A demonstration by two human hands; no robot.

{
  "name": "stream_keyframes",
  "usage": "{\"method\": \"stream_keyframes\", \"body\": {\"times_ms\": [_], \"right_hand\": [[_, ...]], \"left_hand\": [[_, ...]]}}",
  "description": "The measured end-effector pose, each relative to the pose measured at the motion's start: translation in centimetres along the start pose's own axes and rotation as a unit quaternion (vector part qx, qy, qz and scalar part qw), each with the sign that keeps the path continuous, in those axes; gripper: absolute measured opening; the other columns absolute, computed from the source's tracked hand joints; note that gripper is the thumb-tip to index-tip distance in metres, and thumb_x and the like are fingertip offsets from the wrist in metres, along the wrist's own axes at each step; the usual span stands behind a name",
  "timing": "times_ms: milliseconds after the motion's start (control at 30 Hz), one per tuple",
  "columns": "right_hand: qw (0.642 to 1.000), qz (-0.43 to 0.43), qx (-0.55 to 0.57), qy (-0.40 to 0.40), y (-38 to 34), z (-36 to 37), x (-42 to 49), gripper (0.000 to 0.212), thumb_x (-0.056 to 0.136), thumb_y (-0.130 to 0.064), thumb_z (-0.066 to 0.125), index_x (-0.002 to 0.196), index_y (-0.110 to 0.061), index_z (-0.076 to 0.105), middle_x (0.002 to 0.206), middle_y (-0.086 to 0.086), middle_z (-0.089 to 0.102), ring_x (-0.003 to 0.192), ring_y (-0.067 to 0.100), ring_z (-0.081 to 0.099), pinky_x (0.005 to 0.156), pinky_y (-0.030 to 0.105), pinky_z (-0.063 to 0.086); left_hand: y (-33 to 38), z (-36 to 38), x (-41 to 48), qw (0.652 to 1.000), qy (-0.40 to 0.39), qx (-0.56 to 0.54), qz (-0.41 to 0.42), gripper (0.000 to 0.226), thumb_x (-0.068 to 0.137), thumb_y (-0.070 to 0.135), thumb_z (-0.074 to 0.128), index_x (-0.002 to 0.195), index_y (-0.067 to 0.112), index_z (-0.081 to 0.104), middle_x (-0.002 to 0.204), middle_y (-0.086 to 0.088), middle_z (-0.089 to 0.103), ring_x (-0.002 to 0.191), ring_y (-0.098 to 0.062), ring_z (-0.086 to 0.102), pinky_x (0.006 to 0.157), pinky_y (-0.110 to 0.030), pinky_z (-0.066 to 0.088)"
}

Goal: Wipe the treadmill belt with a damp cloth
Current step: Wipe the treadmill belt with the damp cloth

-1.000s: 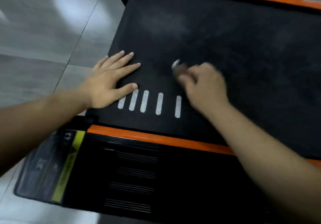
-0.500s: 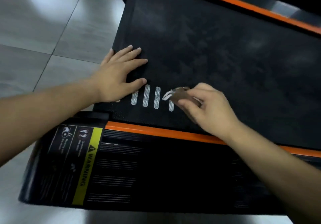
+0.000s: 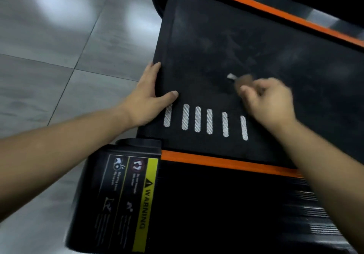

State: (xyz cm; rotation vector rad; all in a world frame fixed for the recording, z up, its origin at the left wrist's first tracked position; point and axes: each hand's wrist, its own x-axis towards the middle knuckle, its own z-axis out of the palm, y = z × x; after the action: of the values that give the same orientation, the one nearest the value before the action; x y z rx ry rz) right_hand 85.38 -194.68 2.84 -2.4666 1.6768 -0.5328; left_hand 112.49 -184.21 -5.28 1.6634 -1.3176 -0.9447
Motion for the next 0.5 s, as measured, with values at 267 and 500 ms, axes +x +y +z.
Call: {"method": "stream_keyframes", "body": {"times_ms": [267,500], "right_hand": [[0.969,-0.189,0.104,-0.121,-7.2,2.0,-5.0,0.015,0.088,-0.032,0.071,0.09,-0.018,0.074,0.081,0.002,0.058,0.073,0.015,0.057,0.066,0.028,0.044],[0.989,-0.139,0.029,-0.029,-8.5,5.7,3.5,0.022,0.091,-0.04,0.063,0.092,-0.02,0.071,0.087,0.001,0.057,0.082,0.017,0.056,0.067,0.023,0.031]], "left_hand": [[-2.8,-0.1,0.5,0.97,-0.007,-0.238,-0.051,0.076,0.098,0.051,0.06,0.162,0.035,0.022,0.161,0.013,0.038,0.143,-0.002,0.039,0.122,-0.027,0.029],[-3.4,-0.4,0.3,0.973,-0.018,-0.222,-0.069,0.081,0.084,0.088,0.035,0.156,0.052,0.027,0.159,0.025,0.036,0.147,0.0,0.032,0.126,-0.04,0.017]]}}
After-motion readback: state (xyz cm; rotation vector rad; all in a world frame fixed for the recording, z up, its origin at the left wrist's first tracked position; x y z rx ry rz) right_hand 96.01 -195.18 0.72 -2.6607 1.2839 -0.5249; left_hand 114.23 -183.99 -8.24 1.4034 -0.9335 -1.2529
